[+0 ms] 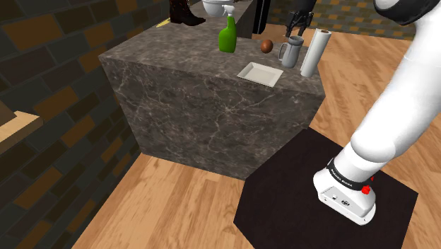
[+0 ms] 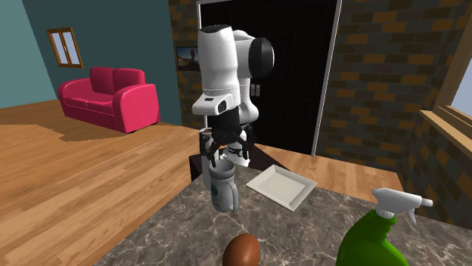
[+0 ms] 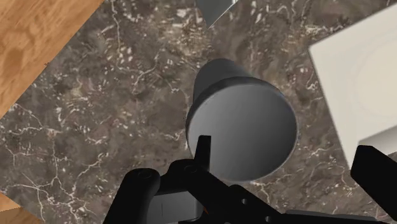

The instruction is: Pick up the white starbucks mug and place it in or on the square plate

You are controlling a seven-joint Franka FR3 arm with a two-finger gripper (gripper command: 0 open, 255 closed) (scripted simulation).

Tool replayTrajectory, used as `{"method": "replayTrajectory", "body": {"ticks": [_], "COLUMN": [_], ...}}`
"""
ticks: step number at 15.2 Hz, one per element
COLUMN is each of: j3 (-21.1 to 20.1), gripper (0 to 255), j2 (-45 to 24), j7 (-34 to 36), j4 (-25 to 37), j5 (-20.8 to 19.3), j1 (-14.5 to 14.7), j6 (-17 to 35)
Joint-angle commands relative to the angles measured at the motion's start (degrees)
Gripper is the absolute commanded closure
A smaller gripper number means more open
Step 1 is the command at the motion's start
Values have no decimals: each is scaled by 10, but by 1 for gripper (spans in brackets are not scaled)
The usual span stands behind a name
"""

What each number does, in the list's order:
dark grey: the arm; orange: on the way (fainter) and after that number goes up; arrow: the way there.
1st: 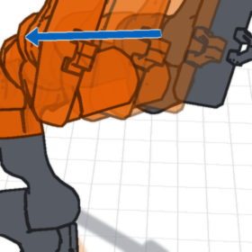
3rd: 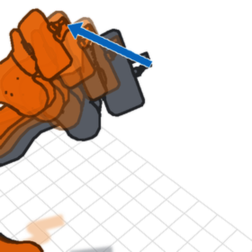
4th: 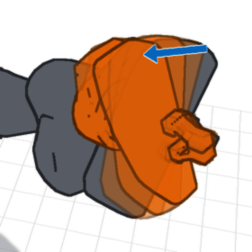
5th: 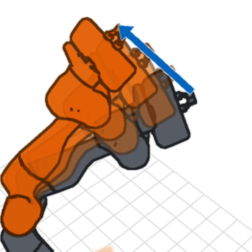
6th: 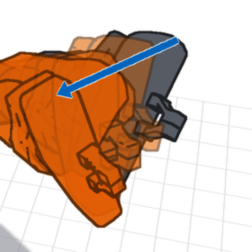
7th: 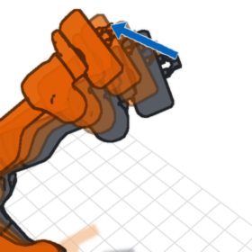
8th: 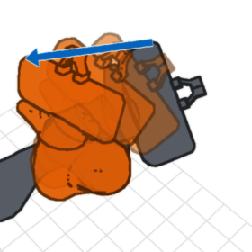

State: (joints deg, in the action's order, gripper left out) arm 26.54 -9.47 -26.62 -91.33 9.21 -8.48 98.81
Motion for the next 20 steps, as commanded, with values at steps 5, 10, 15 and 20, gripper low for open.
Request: {"method": "replayTrajectory", "body": {"ticks": [5,10,15,20], "j3": [4,2,2,2], "gripper": [0,0,0,255], "j2": [-61,-61,-61,-61], "j7": [-25,-26,-26,-26], "j4": [45,10,10,10], "j5": [22,23,23,23], "j1": [-20,-16,-16,-16], "j6": [5,40,40,40]}}
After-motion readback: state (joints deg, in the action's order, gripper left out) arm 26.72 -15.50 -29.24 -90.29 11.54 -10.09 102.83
